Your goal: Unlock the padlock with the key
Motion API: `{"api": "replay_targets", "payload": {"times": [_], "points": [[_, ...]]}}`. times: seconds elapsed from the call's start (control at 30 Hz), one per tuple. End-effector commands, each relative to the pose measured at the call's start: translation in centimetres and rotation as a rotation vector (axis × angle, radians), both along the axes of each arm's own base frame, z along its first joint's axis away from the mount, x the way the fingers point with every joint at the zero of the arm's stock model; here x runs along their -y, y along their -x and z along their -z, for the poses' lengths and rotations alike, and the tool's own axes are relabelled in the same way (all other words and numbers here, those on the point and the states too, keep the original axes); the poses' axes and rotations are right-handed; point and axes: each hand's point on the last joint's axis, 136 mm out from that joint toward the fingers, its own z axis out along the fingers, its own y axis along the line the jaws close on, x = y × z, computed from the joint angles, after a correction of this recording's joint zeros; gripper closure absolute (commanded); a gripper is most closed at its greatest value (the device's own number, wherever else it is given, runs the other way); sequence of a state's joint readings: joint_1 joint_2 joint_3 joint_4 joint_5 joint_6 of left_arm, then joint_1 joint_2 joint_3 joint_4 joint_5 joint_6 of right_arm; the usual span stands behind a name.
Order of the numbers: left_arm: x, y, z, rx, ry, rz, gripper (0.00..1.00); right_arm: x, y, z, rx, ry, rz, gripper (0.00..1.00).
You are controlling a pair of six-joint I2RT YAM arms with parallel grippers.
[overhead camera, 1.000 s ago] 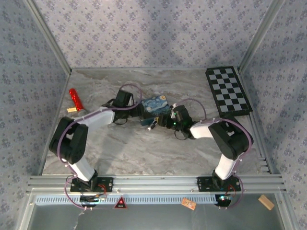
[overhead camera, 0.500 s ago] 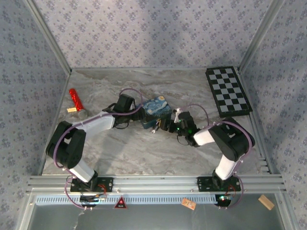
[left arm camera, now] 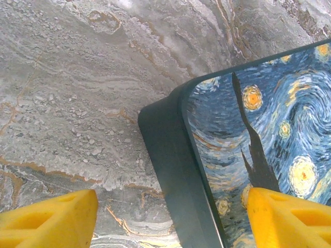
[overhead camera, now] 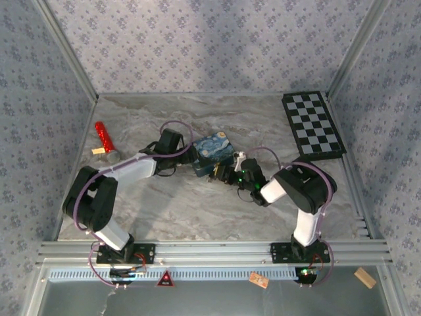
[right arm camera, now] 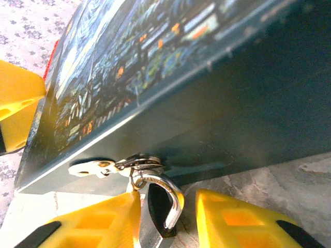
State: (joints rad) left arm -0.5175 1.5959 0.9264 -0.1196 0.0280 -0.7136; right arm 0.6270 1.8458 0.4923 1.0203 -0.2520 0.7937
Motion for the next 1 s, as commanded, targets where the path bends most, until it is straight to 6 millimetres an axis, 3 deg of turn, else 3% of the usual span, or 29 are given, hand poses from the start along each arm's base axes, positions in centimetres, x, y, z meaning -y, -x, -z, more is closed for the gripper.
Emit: {"api": "replay_targets", "payload": {"times": [0.0, 0.13, 0.3, 0.4, 0.67, 0.97], "points": [[-1.3, 0.0, 1.1, -0.024, -0.034, -0.048, 0.25, 0.0, 1.3, 1.7, -0.042, 0.005, -0.062, 0.68], [-1.4, 0.0, 0.9, -0.022, -0.026, -0.047, 0.25, 1.5, 0.8, 2.1, -0.041, -0.016, -0.029, 0.68], [-1.3, 0.1, 0.8, -0.024, -0.02, -0.047, 0.25, -0.1, 0.6, 1.1, -0.008, -0.068, -0.094, 0.69], [-1.4, 0.2, 0.8, -0.028, -0.018, -0.051, 0.26, -0.4, 0.6, 1.5, -0.016, -0.054, -0.096, 0.7], [-1.4, 0.4, 1.0, -0.035, -0.013, -0.055, 0.26, 0.5, 0.0, 2.3, -0.041, -0.044, -0.048, 0.82], [-1.9, 0.7, 1.2, -0.038, -0.027, -0.077, 0.25, 0.6, -0.1, 0.5, -0.025, -0.111, -0.017, 0.91]]}}
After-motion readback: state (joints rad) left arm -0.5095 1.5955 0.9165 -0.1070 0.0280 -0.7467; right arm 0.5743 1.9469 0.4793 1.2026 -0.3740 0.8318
